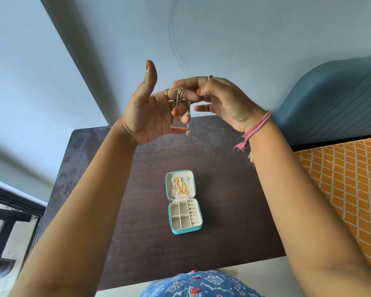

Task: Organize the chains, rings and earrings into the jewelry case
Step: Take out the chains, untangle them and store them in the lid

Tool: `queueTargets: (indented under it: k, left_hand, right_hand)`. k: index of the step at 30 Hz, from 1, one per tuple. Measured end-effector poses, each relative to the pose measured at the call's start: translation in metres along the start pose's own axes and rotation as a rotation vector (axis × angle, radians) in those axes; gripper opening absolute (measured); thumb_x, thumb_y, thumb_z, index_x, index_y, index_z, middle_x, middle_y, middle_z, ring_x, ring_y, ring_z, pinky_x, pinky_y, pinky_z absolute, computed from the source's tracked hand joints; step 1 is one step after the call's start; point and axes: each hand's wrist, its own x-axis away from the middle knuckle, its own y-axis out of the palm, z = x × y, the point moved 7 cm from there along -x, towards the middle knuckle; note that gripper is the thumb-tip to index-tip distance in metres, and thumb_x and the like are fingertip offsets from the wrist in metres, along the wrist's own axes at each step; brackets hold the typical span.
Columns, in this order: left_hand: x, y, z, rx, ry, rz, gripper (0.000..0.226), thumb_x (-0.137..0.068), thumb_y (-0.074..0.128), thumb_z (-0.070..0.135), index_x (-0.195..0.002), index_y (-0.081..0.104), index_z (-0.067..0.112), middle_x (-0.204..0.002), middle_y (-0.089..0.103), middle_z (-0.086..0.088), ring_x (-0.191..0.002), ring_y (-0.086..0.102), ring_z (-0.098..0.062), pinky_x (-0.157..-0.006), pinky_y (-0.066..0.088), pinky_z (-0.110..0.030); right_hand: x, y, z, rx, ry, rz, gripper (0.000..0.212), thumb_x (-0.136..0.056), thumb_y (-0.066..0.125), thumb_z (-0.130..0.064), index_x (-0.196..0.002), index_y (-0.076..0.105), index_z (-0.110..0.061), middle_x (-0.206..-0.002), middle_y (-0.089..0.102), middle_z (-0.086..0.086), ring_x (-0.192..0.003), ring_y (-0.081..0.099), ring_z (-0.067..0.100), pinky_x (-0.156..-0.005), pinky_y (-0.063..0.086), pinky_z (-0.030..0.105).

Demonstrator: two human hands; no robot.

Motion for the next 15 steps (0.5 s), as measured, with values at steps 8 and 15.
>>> queueTargets:
  k: [8,15]
  left_hand:
    - [0.003,0.003,-0.002,0.047,-0.011,-0.004,0.091,-0.074,0.011,0.082,-0.085,0.063,0.008,-0.068,0.033,-0.004,-0.069,0.053,-0.024,-0.092,0.035,-0.057]
    - [0.004,-0.001,-0.003,0.014,0.011,0.127,0.071,-0.085,0.023,0.072,-0.079,0.064,0.014,-0.064,0.038,-0.002,-0.069,0.048,-0.019,-0.095,0.042,-0.054]
  right_hand:
    - [0.000,0.004,0.001,-0.067,-0.045,-0.068,0.036,-0.086,0.053,-0.008,-0.122,0.060,-0.007,-0.100,0.069,-0.001,-0.102,0.062,0.023,-0.089,0.045,0.038]
    - [-0.004,0.002,-0.003,-0.083,-0.078,0.038,0.036,-0.084,0.066,0.001,-0.119,0.061,0.002,-0.112,0.067,0.022,-0.099,0.068,0.029,-0.090,0.053,0.039]
